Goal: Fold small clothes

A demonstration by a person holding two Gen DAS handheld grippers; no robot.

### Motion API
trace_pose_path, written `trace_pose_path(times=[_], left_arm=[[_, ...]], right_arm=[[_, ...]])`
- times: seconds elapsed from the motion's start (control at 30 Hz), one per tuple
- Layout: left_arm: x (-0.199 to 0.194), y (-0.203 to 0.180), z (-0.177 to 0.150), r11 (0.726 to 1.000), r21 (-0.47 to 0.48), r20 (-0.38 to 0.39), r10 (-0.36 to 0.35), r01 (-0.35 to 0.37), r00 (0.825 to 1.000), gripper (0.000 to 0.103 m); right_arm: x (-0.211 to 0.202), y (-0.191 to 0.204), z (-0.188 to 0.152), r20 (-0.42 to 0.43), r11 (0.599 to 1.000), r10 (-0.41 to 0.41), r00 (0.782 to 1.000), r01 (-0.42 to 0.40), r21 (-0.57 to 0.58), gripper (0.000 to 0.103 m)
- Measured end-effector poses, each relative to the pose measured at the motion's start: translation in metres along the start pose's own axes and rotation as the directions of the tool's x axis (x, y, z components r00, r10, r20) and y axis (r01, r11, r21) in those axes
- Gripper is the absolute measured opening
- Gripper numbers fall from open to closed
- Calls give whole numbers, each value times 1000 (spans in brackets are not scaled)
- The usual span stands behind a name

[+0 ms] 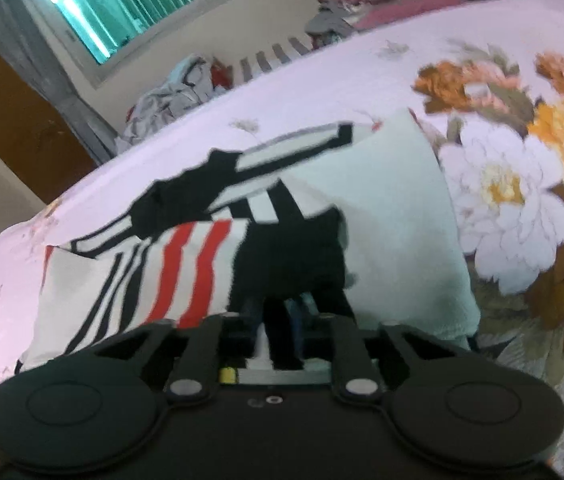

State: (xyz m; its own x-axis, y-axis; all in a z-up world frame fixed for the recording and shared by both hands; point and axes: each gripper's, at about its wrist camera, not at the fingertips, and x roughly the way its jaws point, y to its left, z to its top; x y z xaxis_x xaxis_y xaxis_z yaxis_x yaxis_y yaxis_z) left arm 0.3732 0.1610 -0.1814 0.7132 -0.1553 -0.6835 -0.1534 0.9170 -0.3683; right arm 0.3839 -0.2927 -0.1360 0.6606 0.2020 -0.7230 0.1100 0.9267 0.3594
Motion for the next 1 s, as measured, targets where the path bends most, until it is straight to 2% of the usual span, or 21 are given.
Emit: trace_pose_path(times=[0.07, 0.13, 0.23, 0.33, 0.47, 0.53, 0.6, 0.77, 0.87, 0.9, 0.97, 1.0], left_arm=[[-11, -3, 2, 1000, 18, 18, -4, 3, 1000, 44], [-15, -7, 7, 1000, 30, 29, -9, 9, 1000, 46], [-7, -17, 16, 999, 31, 17, -24, 23, 1000, 62], [6, -28, 20, 998, 52, 13, -36, 35, 999, 62], [28, -29, 18, 998, 65, -11, -6, 6, 1000, 61], [33, -27, 13, 996, 91, -10, 5, -4, 1000, 37], [36, -22, 8, 995, 99, -5, 19, -19, 1000, 33], [38, -17, 3, 992, 121, 18, 15, -17, 1000, 33], [38, -17, 7, 995, 101, 14, 12, -13, 1000, 33], [35, -18, 8, 995, 96, 17, 16, -17, 1000, 33], [28, -18, 12, 995, 96, 36, 32, -35, 999, 33], [26, -20, 15, 995, 97, 45, 34, -38, 998, 33]], right_arm=[[-4, -1, 5, 13, 1000, -4, 1000, 4, -9, 34], [-3, -3, 11, 24, 1000, -15, 1000, 15, -11, 42], [4, -7, 17, 24, 999, -37, 999, 38, -8, 54], [16, -10, 20, 5, 999, -49, 999, 49, -10, 54], [30, -10, 18, -23, 999, -52, 998, 51, -17, 50], [32, -7, 17, -24, 998, -62, 998, 61, -33, 41], [33, -7, 17, -31, 999, -44, 999, 43, -31, 31], [33, 2, 16, -25, 998, -24, 999, 23, -53, 25], [37, 1, 16, -34, 992, -90, 995, 86, -92, 23], [36, -3, 16, -39, 993, -90, 995, 86, -81, 21], [30, -8, 19, -32, 996, -71, 997, 69, -55, 25], [27, -9, 20, -17, 996, -68, 998, 67, -53, 32]])
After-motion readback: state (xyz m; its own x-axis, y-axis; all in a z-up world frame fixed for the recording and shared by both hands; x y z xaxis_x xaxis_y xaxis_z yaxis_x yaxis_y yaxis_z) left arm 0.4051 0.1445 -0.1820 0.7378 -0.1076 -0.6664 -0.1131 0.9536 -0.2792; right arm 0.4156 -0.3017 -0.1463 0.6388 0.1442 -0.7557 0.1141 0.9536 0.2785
